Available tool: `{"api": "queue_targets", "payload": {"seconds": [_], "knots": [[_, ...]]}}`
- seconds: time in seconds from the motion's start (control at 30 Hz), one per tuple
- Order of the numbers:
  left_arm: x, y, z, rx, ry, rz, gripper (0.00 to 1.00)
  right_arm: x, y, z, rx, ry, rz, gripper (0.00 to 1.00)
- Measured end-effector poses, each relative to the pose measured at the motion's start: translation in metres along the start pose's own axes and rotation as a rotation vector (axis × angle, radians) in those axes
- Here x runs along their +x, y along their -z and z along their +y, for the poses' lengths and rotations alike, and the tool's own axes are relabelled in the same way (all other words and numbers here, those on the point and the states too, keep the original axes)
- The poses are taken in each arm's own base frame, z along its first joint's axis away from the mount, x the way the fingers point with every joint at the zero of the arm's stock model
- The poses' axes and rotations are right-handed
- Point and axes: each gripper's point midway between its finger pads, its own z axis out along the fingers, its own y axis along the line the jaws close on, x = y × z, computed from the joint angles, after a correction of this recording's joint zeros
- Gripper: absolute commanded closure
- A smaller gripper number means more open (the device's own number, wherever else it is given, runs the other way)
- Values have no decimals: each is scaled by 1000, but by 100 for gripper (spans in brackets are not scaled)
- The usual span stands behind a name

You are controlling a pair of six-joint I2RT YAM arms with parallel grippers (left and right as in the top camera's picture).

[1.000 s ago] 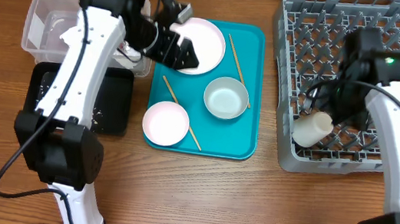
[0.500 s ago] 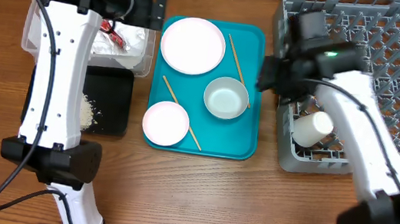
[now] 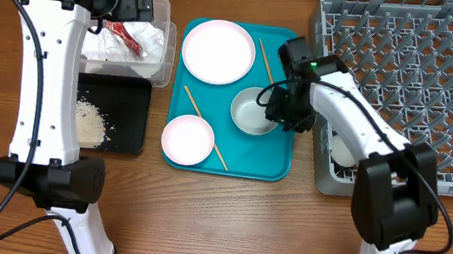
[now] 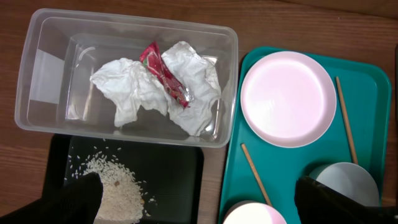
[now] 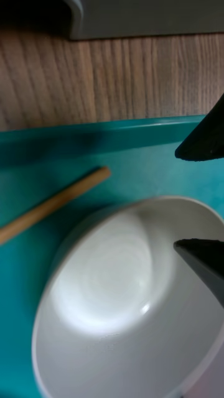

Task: Sort waste into correct bins and load items into the dishwasher
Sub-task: 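Grasp the grey bowl on the teal tray with the right gripper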

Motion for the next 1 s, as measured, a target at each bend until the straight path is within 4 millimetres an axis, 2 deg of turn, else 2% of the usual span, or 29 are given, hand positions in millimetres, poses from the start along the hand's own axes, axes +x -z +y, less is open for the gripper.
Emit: {"api": "queue_targets", "payload": {"seconds": [0.13,0.27,0.53,0.73,0.8,0.87,0.9,1.0], "knots": [[0,0,0,-1,0,0,0,1,-10,-2,12,-16,17,77],[0,0,0,0,0,0,0,-3,-10,1,0,-16,4,95],[0,0,0,0,0,0,0,-6,-10,4,-12,-21,-10,96],[0,0,0,0,0,0,0,2,-2,-3,18,7,28,96],[0,0,0,0,0,0,0,-3,11,-2,24,37,7,96],[0,0,0,0,0,0,0,-18,40,2,17,70,-71,96],[0,0,0,0,0,0,0,-29,58,5,13,80,-131,96],[0,0,0,0,0,0,0,-64,135,3,33,89,-396,96]]}}
